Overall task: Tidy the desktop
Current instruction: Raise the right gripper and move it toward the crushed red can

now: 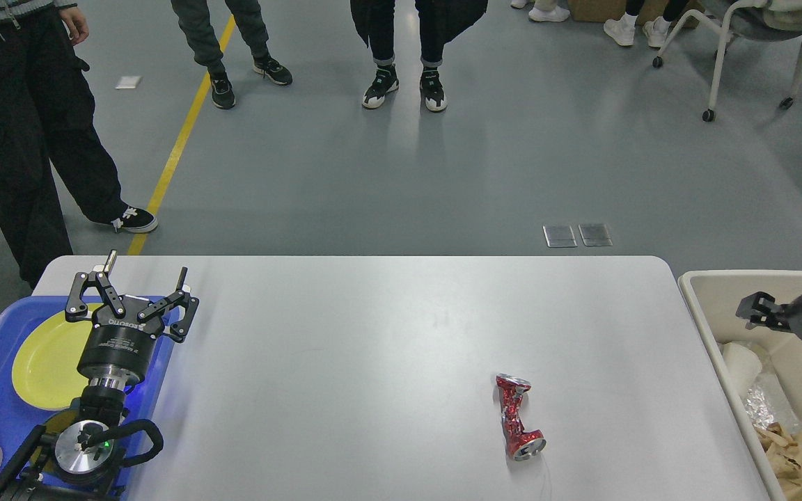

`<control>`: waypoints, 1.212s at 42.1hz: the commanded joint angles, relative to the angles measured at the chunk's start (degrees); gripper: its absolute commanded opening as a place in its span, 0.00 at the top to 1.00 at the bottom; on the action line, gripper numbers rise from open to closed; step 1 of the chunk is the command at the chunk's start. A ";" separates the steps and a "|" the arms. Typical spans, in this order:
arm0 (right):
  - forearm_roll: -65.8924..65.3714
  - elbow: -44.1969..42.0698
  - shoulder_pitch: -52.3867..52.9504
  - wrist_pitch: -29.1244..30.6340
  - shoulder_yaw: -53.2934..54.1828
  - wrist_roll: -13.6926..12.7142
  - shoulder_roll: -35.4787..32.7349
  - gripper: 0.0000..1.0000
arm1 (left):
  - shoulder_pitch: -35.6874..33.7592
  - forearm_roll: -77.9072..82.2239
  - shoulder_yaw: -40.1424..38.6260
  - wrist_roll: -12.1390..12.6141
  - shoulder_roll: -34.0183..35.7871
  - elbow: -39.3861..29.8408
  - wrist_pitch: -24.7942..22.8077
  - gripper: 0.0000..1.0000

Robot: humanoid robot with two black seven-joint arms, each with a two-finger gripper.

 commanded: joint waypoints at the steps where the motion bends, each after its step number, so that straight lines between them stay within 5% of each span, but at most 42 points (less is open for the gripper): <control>1: -0.13 9.53 13.81 5.62 -5.45 -0.02 2.86 0.00 | 0.00 0.00 0.00 -0.01 0.00 0.00 0.00 0.04; 18: 0.84 25.27 43.34 26.54 -8.01 0.06 17.89 0.00 | 0.00 0.00 0.00 -0.01 0.00 0.00 0.00 0.04; 32: 2.24 42.24 62.16 26.72 0.33 0.06 20.80 0.00 | 0.00 0.00 0.00 -0.01 0.00 0.00 0.00 0.04; 51: 2.60 43.65 62.52 26.54 2.36 0.06 20.62 0.00 | 0.00 0.00 0.00 0.08 0.00 0.00 0.00 0.04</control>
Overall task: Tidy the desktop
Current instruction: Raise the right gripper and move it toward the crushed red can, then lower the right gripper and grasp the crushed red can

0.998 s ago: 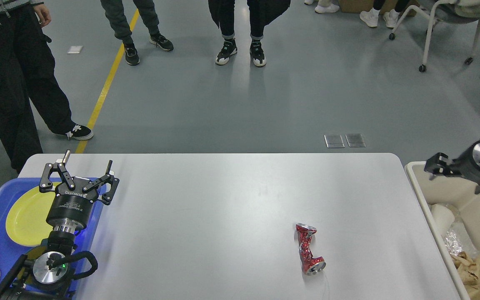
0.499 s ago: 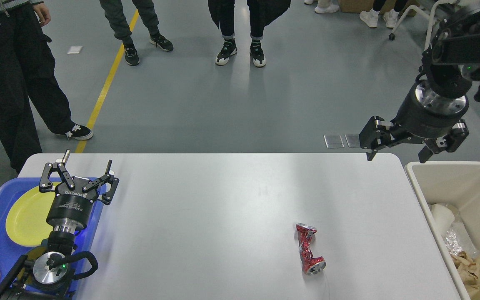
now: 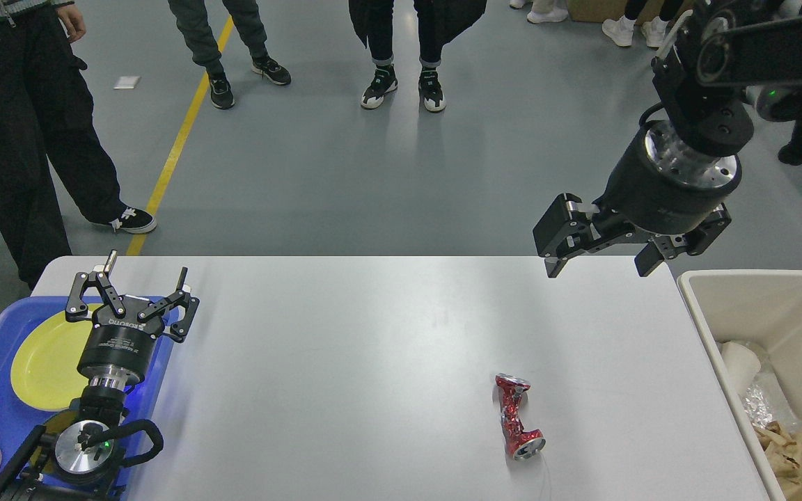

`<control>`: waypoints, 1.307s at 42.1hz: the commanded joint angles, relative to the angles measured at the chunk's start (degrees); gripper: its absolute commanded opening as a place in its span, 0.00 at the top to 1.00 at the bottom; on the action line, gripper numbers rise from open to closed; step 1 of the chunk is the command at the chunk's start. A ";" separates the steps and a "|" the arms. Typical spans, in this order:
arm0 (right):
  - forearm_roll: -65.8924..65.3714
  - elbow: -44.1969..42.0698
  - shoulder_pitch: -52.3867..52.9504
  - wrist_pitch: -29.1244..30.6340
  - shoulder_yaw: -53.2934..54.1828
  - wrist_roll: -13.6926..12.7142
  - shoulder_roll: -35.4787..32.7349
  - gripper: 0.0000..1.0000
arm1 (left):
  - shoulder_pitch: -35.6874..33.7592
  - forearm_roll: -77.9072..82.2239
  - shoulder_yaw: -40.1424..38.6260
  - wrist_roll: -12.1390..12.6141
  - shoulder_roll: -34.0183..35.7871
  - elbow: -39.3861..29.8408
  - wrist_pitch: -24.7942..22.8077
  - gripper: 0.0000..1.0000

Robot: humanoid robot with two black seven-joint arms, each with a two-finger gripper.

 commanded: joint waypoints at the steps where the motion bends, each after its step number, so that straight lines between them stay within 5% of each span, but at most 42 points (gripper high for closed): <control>1: 0.00 -0.17 -0.77 -0.32 -0.10 0.02 -0.11 0.00 | 0.00 0.00 0.00 0.00 0.00 0.00 0.00 0.04; 14: 0.09 -0.70 -3.94 -2.95 -0.46 1.95 0.59 0.00 | 0.00 0.00 0.00 0.08 0.00 0.00 0.00 0.04; 34: -0.09 -0.79 -6.57 -3.83 0.16 1.25 1.47 0.00 | 0.00 0.00 0.00 0.08 0.00 0.00 0.00 0.04; 55: -1.06 -6.84 -36.71 -31.42 2.53 1.16 11.13 0.00 | 0.00 0.00 0.00 0.08 0.00 0.00 0.00 0.04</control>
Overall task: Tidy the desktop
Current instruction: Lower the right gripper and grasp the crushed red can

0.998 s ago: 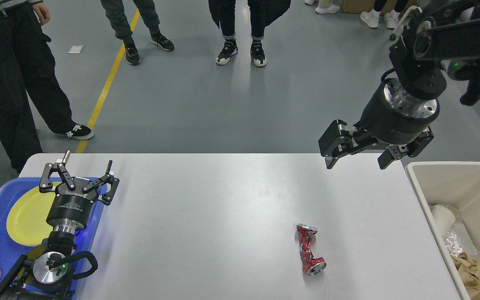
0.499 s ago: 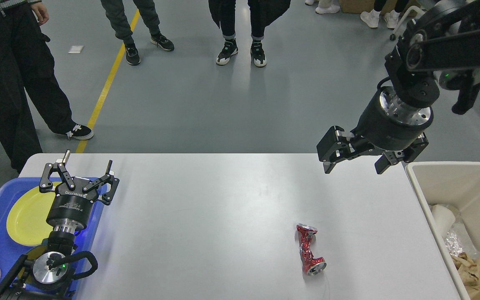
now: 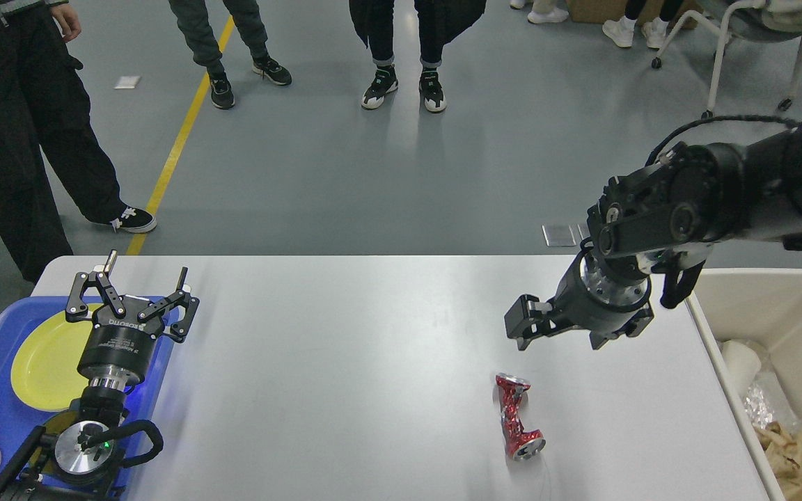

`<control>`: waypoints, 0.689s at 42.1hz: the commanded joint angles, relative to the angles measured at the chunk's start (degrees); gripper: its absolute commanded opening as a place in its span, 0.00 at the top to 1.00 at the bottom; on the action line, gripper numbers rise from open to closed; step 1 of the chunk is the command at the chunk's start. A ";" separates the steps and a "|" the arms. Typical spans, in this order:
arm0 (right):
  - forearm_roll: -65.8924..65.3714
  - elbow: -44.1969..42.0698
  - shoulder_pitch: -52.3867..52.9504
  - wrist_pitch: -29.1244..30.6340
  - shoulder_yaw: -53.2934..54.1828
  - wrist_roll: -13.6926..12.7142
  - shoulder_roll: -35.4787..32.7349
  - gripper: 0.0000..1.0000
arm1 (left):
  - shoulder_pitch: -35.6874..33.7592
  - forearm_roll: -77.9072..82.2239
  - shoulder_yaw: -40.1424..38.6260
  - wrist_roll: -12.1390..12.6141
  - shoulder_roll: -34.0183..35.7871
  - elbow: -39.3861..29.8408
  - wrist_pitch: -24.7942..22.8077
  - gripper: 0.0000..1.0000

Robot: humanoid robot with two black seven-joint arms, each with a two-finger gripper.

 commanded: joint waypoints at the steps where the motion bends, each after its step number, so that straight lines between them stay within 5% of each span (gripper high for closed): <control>1: 0.08 -4.08 -9.52 -7.27 0.01 -0.01 3.81 0.00 | 0.00 0.00 0.00 -0.02 0.00 0.00 0.00 0.04; 14: -0.01 -17.44 -25.96 -12.20 0.01 -0.01 8.65 0.00 | 0.00 0.00 0.00 0.06 0.00 -0.09 0.00 0.04; 29: -0.01 -24.48 -32.21 -12.99 -0.08 -0.01 9.09 0.00 | 0.00 0.00 0.00 0.06 0.00 0.00 0.00 0.04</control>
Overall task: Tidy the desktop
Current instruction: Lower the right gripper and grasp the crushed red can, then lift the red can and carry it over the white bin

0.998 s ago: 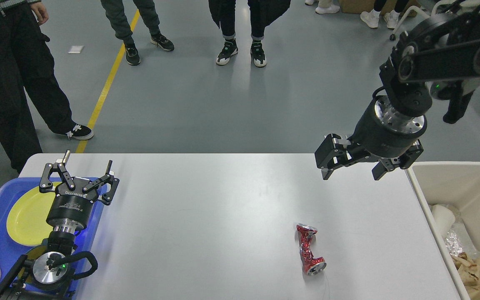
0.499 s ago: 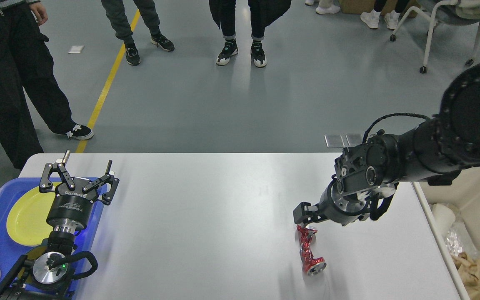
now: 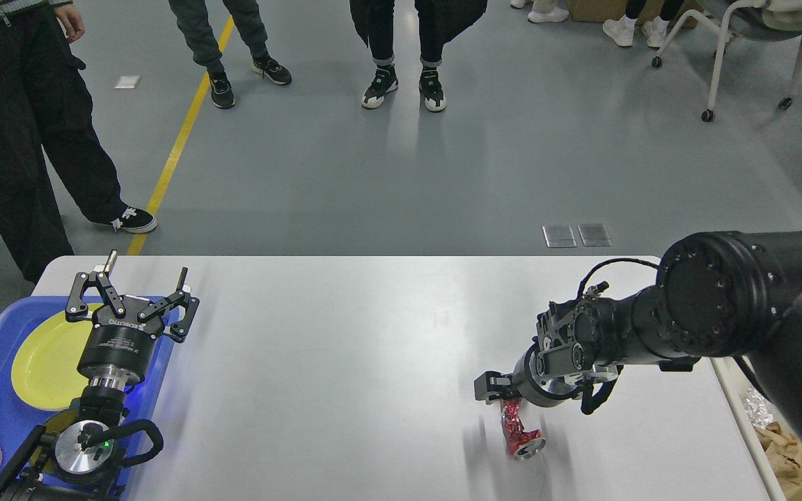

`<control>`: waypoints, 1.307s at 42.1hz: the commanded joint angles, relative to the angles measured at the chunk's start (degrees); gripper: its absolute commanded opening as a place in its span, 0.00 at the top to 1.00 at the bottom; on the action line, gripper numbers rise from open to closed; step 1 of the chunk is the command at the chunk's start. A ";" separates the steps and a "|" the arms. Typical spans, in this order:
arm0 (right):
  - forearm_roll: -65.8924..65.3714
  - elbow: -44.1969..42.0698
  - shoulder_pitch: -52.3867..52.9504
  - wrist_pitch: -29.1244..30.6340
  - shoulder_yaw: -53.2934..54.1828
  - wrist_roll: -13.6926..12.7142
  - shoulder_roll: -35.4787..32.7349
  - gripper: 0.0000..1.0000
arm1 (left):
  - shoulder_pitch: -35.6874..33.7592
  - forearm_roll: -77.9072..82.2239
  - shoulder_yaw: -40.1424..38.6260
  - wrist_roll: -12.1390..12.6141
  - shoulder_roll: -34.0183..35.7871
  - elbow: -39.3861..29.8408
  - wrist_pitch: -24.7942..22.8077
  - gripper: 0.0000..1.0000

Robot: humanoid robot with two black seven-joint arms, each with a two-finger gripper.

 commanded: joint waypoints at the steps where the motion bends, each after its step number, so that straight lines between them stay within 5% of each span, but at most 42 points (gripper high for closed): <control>1: 0.08 -2.38 -2.20 -0.85 0.00 0.00 0.04 0.00 | 0.00 0.00 0.00 0.00 0.00 0.00 0.00 0.04; 23: 1.13 -7.84 -7.66 -1.82 0.09 -0.26 -0.23 0.15 | 0.00 0.00 0.00 -0.01 0.00 0.00 0.00 0.04; 30: 1.30 -7.84 -7.83 -1.82 0.35 -0.26 -0.31 0.36 | 0.00 0.00 0.00 -0.09 0.00 -0.08 0.00 0.04; 46: 5.35 -7.66 -7.48 -1.82 0.61 -0.26 -0.05 1.00 | 0.00 0.00 0.00 0.00 0.00 0.00 0.00 0.04; 55: 5.35 -7.22 -6.87 -1.82 0.70 -0.35 -0.22 1.00 | 0.00 0.00 0.00 -0.09 0.00 0.00 0.00 0.04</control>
